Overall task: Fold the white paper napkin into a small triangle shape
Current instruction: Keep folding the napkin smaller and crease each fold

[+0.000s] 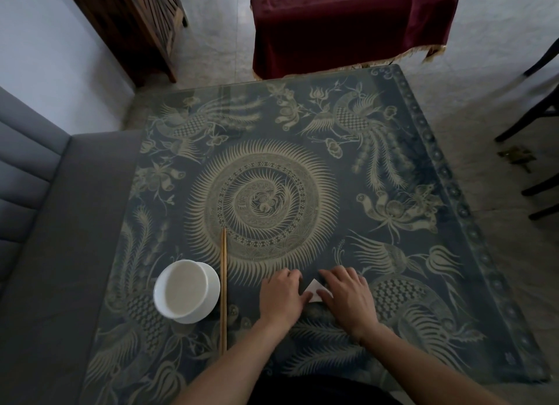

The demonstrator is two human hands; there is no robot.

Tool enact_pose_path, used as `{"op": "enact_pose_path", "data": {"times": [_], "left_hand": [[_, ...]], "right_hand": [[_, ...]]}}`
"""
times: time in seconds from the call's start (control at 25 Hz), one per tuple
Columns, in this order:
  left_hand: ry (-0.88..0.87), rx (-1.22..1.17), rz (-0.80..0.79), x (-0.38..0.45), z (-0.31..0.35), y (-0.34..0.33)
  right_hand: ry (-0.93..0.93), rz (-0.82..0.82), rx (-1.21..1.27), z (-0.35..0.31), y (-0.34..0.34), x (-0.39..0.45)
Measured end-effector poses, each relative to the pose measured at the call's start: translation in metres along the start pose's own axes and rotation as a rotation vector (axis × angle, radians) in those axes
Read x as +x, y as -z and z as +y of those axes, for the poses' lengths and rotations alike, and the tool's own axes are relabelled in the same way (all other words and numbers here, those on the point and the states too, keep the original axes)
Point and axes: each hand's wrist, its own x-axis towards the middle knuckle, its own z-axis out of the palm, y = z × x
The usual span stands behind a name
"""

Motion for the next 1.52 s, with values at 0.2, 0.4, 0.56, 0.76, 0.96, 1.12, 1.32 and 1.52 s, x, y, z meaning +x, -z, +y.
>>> {"op": "enact_pose_path", "data": {"times": [0.2,0.4,0.56,0.76,0.96,1.12,1.32,1.52], "left_hand": [[0.033,-0.012,-0.002,-0.002,0.009,-0.005],[0.091,-0.121,-0.04,0.004,0.015,-0.005],[0.101,-0.188,-0.072,0.005,0.011,-0.009],[0.053,-0.233,-0.068,0.001,0.008,-0.016],[0.042,-0.26,-0.039,0.001,0.008,-0.013],[0.051,-0.309,-0.13,0.005,-0.002,-0.008],[0.1,-0.613,-0.259,0.008,-0.017,0.013],[0.227,-0.961,-0.224,0.005,-0.024,0.034]], "right_hand": [[-0.023,-0.063,0.088,0.001,-0.003,0.008],[0.023,-0.067,0.12,0.003,-0.003,0.009],[0.017,-0.064,0.165,0.002,-0.002,0.012],[0.051,-0.07,0.202,0.004,0.002,0.012],[0.051,-0.073,0.269,0.004,0.002,0.009],[0.042,-0.111,0.316,0.004,0.007,0.012],[-0.157,-0.134,0.57,0.006,0.017,0.017],[-0.191,-0.301,0.724,-0.003,0.024,0.021]]}}
